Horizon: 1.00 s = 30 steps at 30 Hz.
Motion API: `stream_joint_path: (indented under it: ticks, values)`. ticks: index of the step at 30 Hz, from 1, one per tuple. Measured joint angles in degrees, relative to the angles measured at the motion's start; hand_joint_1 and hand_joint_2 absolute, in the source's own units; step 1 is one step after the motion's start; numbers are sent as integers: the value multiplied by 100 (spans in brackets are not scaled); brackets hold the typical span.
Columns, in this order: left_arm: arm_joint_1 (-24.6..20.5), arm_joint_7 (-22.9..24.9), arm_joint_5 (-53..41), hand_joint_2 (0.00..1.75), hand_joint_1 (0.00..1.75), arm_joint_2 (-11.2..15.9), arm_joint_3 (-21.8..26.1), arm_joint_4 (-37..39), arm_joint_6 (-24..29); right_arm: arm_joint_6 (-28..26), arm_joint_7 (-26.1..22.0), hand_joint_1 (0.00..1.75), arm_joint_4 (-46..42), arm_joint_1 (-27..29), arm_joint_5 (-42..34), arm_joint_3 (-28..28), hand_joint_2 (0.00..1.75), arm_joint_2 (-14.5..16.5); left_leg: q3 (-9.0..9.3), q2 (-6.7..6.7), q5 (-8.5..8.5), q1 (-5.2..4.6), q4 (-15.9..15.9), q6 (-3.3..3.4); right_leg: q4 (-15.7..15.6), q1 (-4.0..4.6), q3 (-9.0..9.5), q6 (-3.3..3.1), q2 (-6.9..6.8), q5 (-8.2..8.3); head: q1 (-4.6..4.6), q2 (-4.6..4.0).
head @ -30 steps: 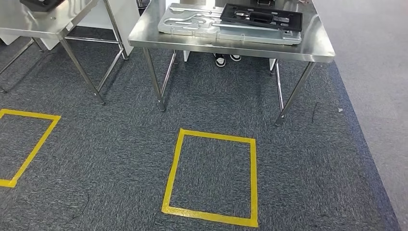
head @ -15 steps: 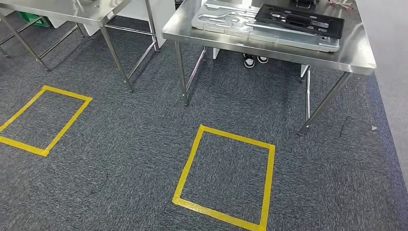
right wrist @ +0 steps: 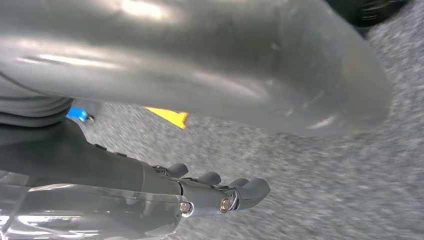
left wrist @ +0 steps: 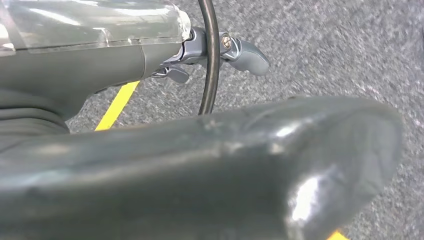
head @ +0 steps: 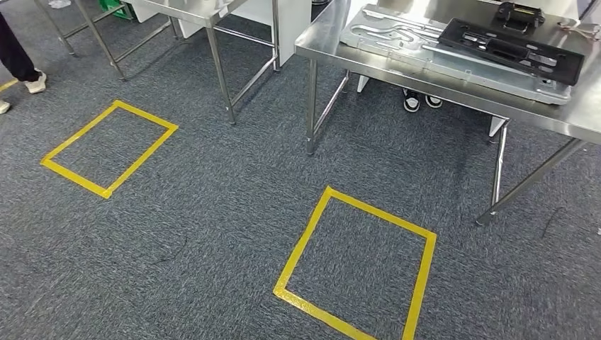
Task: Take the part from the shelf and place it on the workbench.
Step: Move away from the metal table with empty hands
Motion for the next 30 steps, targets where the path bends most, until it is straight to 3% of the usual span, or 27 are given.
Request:
stream_joint_path:
  ticks: [2, 4, 6, 8, 10, 11, 13, 15, 17, 19, 21, 23, 25, 26, 27, 28, 30]
  values:
    - [-25, -9, -7, 0, 0, 51, -16, 60, 38, 10, -82, 0, 15, -14, 9, -1, 0, -22, -49, -122, 19, 21, 6, -70, -215, 14, 75, -36, 110, 23, 0, 0]
    - [-23, -18, -25, 0, 0, 109, -40, 108, 52, 56, -179, 0, 30, -40, 8, -1, 0, -24, -89, -193, 31, 42, 12, -145, -272, 8, 97, -64, -33, 54, 0, 0]
    - [-27, -41, -76, 0, 0, 170, -79, 161, 59, 130, -348, 0, 45, -49, -6, -7, 0, -35, -216, 51, -140, 31, 269, -198, -349, -21, 135, -125, -196, 90, -1, 0]
    - [-62, -71, -170, 0, 0, 229, -134, 210, 63, 201, -527, 0, 57, -39, -12, -21, 0, -57, -532, 381, -513, 51, 943, -254, -375, -19, 151, -164, -371, 94, -2, 0]
    - [-80, -82, -341, 0, 0, 278, -224, 254, 90, 252, -657, 0, 68, -40, 42, -29, 0, -85, -820, 477, -733, 98, 1549, -318, -365, -12, 148, -162, -543, 80, -2, 0]
    - [-77, -67, -460, 0, 0, 304, -294, 281, 124, 271, -718, 0, 77, -47, 97, -26, 0, -101, -825, 499, -687, 122, 1580, -344, -356, -14, 148, -152, -620, 69, -1, 0]
    - [-76, 1, -693, 0, 0, 363, -474, 337, 221, 296, -840, 0, 98, -61, 229, 12, 0, -131, -494, 614, -340, 163, 994, -385, -315, -24, 163, -111, -766, 27, -1, 0]
    - [-104, 77, -838, 0, 0, 421, -657, 395, 301, 305, -946, 0, 118, -70, 315, 69, 0, -173, -111, 830, -98, 155, 287, -367, -264, -9, 182, -44, -886, -30, -1, 0]
    - [-123, 129, -901, 0, 0, 474, -801, 445, 345, 310, -1028, 0, 135, -90, 339, 103, 0, -212, -26, 894, -84, 117, 77, -300, -249, 12, 202, 25, -978, -58, 1, 0]
    - [-113, 204, -936, 0, 0, 523, -895, 482, 378, 316, -1078, 0, 147, -121, 342, 127, 0, -225, -41, 778, -51, 110, 46, -216, -258, -4, 231, 93, -1037, -72, 1, 0]
    - [-96, 284, -941, 0, 0, 556, -955, 516, 410, 318, -1056, 0, 160, -126, 328, 146, 0, -241, -25, 669, -1, 124, -10, -129, -73, -35, 175, 143, -850, -241, 1, 0]
    - [-90, 326, -912, 0, 0, 572, -985, 552, 424, 308, -962, 0, 188, -110, 263, 143, 0, -253, -34, 560, 34, 124, -33, -73, 569, -51, -113, 155, -538, -628, 2, 0]
    - [-84, 350, -880, 0, 0, 577, -995, 582, 426, 296, -881, 0, 219, -93, 186, 130, 0, -251, -52, 423, 44, 104, -31, -54, 1276, -53, -471, 152, -414, -898, 1, 0]
    - [-75, 361, -867, 0, 0, 578, -997, 594, 427, 293, -862, 0, 230, -87, 157, 123, 0, -251, -50, 343, 45, 94, -28, -52, 1393, -53, -548, 144, -398, -867, 2, 0]
    - [-66, 370, -842, 0, 0, 579, -997, 605, 428, 292, -853, 0, 238, -84, 127, 114, 0, -251, -42, 261, 44, 87, -25, -53, 1280, -53, -522, 130, -382, -717, 1, 0]
    - [-61, 376, -791, 0, 0, 579, -995, 615, 423, 293, -861, 0, 243, -85, 82, 96, 0, -251, -32, 176, 42, 83, -19, -57, 960, -53, -398, 107, -339, -480, 2, 0]
    - [-68, 382, -628, 0, 0, 566, -970, 633, 400, 307, -926, 0, 246, -86, -33, 35, 0, -251, -37, 24, 32, 76, 10, -81, 190, -55, -92, 47, -93, -98, 2, 0]
